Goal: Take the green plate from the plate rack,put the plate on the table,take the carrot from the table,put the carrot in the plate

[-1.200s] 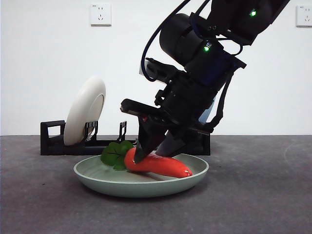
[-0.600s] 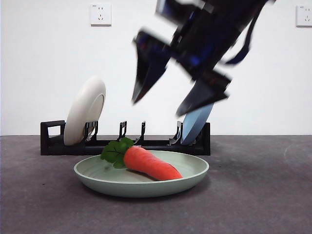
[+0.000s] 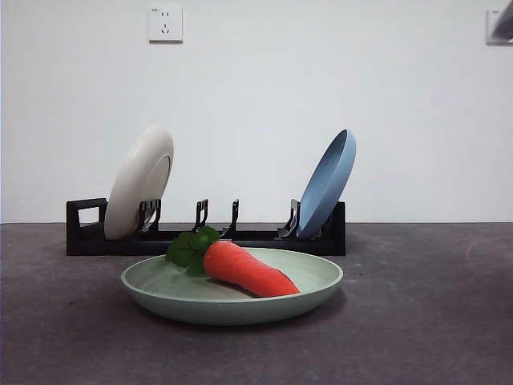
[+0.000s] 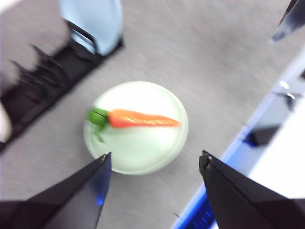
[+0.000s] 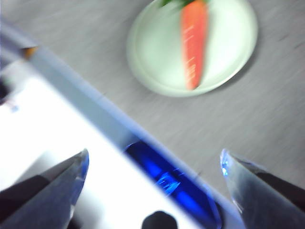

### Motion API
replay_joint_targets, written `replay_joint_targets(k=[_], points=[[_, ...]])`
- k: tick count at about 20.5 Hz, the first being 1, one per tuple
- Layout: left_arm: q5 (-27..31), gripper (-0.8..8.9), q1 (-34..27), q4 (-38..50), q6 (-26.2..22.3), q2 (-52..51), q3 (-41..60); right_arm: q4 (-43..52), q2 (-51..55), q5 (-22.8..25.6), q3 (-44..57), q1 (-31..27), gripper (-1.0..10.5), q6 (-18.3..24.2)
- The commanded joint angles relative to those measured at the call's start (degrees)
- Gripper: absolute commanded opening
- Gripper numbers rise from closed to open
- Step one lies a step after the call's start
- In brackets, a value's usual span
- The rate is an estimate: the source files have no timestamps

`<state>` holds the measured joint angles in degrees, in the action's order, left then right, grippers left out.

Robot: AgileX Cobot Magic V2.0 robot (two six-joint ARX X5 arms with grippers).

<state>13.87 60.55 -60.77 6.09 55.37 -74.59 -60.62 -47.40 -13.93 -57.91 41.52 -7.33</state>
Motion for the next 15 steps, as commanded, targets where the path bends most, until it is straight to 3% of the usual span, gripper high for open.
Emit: replay_joint_targets(k=[1, 3, 4, 15], points=[[-2.5, 2.31, 0.1, -0.8, 0.4, -0.1, 0.3, -2.2, 3.0, -1.2, 0.3, 0.1, 3.5, -0.4], [-3.1, -0.28, 0.1, -0.8, 0.4, -0.1, 0.3, -3.2, 4.9, -1.1, 0.3, 0.1, 0.1, -0.4], [-3.4, -0.08, 0.1, -0.8, 0.4, -0.1, 0.3, -3.2, 5.2, -1.1, 0.3, 0.1, -0.3, -0.3], [-3.6, -0.04, 0.1, -0.6, 0.3, -0.1, 0.3, -3.2, 6.3, -0.7, 0.3, 0.1, 0.0, -0.3]])
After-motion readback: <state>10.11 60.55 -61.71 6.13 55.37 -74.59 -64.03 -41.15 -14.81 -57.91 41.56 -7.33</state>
